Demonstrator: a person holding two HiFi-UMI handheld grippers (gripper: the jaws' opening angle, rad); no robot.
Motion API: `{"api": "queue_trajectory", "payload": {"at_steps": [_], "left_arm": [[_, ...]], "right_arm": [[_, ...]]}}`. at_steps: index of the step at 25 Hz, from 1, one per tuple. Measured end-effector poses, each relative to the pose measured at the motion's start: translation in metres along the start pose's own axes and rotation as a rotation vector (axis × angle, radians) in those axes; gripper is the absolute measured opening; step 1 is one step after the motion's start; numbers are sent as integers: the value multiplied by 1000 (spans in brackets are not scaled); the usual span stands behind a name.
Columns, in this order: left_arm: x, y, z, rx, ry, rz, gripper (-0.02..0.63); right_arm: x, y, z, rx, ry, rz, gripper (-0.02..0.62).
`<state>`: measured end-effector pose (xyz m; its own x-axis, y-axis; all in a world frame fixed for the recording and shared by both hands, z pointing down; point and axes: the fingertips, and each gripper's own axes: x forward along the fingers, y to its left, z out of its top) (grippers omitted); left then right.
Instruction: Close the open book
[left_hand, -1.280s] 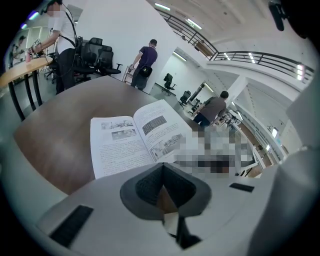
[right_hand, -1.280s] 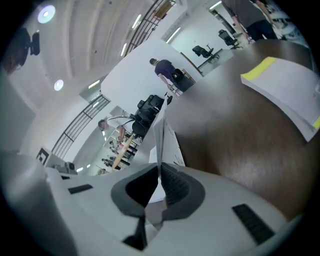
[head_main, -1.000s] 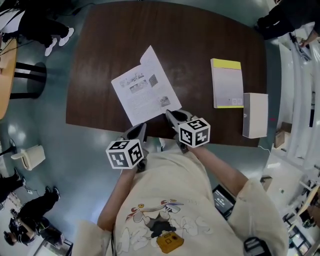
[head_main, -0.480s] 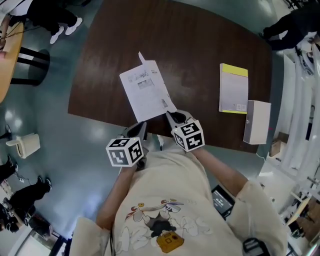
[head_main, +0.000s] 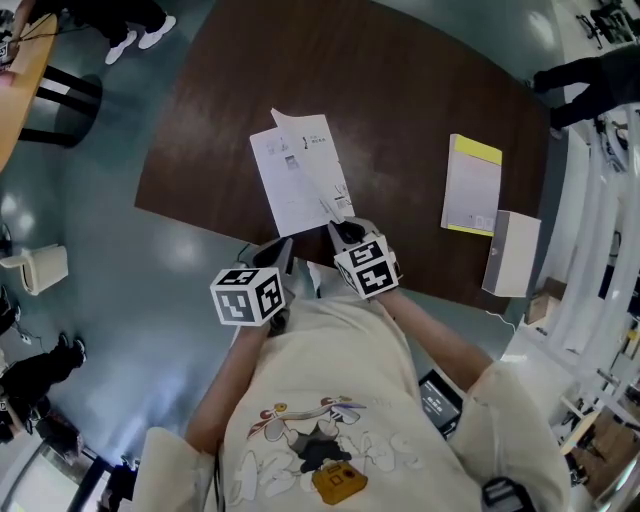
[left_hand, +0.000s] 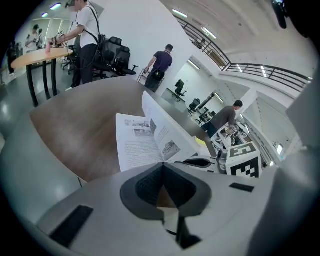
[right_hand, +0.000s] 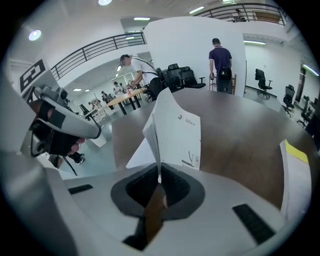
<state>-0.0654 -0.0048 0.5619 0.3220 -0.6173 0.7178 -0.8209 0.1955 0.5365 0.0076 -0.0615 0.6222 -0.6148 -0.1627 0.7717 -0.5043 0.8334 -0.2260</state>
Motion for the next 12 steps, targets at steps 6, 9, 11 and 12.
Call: {"api": "queue_trajectory", "payload": {"at_steps": [6, 9, 11, 12], "left_arm": [[2, 10, -5, -18, 7, 6, 6], [1, 14, -7, -23, 9, 7, 6], [-1, 15, -8, -23, 12, 6, 6], [-2, 17, -8, -24, 14, 6, 6]], "right_arm": [[20, 11, -9, -90, 72, 16, 23], [29, 16, -12, -121, 111, 32, 23], [33, 19, -15, -152, 135, 35, 23], [35, 20, -17, -163, 149, 37, 23]]}}
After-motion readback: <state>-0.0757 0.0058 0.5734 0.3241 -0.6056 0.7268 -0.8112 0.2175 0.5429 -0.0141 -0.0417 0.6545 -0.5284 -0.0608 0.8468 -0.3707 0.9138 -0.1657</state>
